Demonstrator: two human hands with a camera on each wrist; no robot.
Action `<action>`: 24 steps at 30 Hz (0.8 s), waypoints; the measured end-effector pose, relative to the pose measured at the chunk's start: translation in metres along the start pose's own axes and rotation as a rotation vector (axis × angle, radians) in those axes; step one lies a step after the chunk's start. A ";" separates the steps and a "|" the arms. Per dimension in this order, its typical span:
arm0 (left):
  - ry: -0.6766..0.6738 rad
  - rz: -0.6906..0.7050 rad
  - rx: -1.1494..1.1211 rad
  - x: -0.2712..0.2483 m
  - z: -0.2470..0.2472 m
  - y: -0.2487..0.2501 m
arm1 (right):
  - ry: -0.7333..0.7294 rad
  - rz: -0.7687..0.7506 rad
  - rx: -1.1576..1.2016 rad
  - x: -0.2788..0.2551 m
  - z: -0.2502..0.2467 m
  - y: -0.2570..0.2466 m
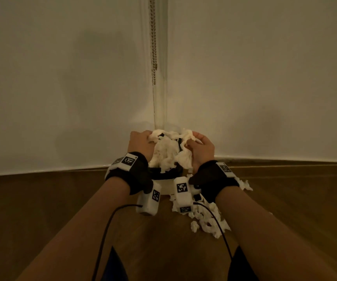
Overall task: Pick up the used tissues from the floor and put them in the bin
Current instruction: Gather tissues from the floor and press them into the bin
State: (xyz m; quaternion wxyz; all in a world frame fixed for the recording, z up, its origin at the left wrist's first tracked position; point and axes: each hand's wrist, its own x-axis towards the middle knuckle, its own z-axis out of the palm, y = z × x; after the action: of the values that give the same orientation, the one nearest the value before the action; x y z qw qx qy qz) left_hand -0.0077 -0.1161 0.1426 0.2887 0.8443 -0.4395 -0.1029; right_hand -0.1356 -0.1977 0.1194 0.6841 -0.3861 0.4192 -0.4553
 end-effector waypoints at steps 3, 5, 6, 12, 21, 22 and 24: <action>-0.065 -0.019 0.132 0.010 0.009 -0.012 | 0.053 0.022 -0.076 0.015 0.008 0.017; -0.127 -0.077 0.221 0.014 0.017 -0.025 | 0.095 0.044 -0.098 0.025 0.011 0.028; -0.157 -0.098 0.240 0.015 0.021 -0.031 | 0.117 0.060 -0.093 0.030 0.012 0.034; -0.214 -0.220 0.212 0.025 0.034 -0.046 | 0.261 0.091 -0.166 0.054 0.011 0.061; -0.261 -0.280 0.065 0.032 0.054 -0.043 | 0.283 0.120 -0.284 0.061 0.007 0.076; -0.286 -0.276 0.056 0.032 0.056 -0.043 | 0.264 0.103 -0.340 0.061 0.006 0.076; -0.357 -0.262 0.025 0.033 0.061 -0.044 | 0.199 0.057 -0.489 0.060 0.005 0.076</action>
State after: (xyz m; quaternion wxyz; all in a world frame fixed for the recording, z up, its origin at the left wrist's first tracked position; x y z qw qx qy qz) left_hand 0.0162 -0.1471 0.0706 0.1799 0.8660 -0.3717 -0.2821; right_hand -0.0940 -0.2316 0.0388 0.5384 -0.4812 0.5926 -0.3569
